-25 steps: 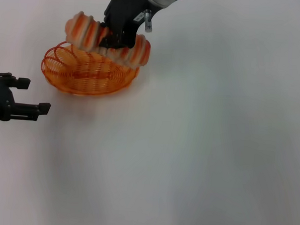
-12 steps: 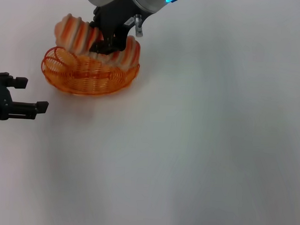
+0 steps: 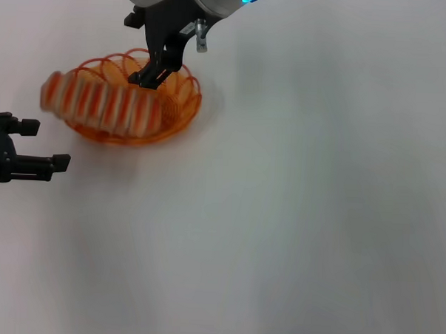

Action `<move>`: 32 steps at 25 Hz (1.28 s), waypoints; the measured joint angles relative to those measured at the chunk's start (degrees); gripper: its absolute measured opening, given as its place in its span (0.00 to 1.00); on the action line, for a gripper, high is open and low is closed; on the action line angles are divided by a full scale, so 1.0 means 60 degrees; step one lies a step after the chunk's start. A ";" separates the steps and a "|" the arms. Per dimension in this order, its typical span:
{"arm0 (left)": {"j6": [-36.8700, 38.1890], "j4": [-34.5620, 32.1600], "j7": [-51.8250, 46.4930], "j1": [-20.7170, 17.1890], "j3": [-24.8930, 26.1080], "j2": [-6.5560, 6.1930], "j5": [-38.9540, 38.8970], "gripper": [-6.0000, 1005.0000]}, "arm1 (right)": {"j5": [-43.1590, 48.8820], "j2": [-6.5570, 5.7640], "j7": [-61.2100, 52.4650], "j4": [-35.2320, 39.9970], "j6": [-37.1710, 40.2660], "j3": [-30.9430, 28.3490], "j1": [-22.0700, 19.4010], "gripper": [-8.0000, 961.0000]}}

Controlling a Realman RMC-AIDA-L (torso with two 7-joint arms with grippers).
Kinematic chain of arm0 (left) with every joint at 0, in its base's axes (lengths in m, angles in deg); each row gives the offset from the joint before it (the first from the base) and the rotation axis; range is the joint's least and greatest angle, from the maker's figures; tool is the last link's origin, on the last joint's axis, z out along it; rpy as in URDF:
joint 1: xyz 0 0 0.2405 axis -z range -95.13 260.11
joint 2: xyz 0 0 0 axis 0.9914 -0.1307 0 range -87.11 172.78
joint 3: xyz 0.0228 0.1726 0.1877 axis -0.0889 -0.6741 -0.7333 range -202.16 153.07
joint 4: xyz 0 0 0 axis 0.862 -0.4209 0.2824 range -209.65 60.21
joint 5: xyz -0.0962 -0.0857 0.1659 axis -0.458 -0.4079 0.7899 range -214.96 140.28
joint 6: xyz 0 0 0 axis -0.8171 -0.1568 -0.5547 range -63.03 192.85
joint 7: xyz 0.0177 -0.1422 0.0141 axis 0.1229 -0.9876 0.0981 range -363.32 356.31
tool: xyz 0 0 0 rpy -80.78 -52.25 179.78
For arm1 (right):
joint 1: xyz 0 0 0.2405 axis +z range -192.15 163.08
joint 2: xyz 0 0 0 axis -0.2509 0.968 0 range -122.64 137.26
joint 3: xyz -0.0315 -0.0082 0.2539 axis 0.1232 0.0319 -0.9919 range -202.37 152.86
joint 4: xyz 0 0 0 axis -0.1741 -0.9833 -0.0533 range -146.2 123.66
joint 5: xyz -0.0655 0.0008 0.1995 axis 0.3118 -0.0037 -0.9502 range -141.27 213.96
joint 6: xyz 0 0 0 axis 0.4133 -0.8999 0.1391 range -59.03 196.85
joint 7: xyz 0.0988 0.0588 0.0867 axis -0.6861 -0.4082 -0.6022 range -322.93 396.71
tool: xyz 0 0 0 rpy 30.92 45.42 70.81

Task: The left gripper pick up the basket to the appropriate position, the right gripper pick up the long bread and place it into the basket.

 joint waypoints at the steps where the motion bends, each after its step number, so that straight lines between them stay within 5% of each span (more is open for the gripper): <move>1: 0.0001 0.0001 0.0004 0.0000 -0.0006 0.0000 0.0000 0.87 | -0.0002 -0.0001 0.0001 -0.0017 -0.0058 0.0003 -0.0007 0.73; 7: -0.0014 0.0039 0.0098 0.0072 -0.0008 0.0018 -0.0014 0.87 | -0.0511 -0.0053 -0.0001 -0.0002 -0.0408 -0.0028 -0.0348 0.93; 10: -0.0046 0.0133 0.0123 0.0094 -0.0038 -0.0004 -0.0133 0.87 | -0.1645 -0.0153 0.0244 0.0370 -0.0359 -0.0324 -0.1088 0.99; 27: 0.0024 0.1137 0.0489 0.0285 -0.0019 -0.0128 -0.0619 0.87 | -0.5717 -0.0207 0.3361 0.0588 0.2879 -0.3630 -0.5644 0.99; 32: 0.0244 0.1730 0.0716 0.0298 0.0018 -0.0304 -0.1120 0.87 | -0.6119 -0.0196 0.4561 0.0392 0.3873 -0.4200 -0.6990 0.99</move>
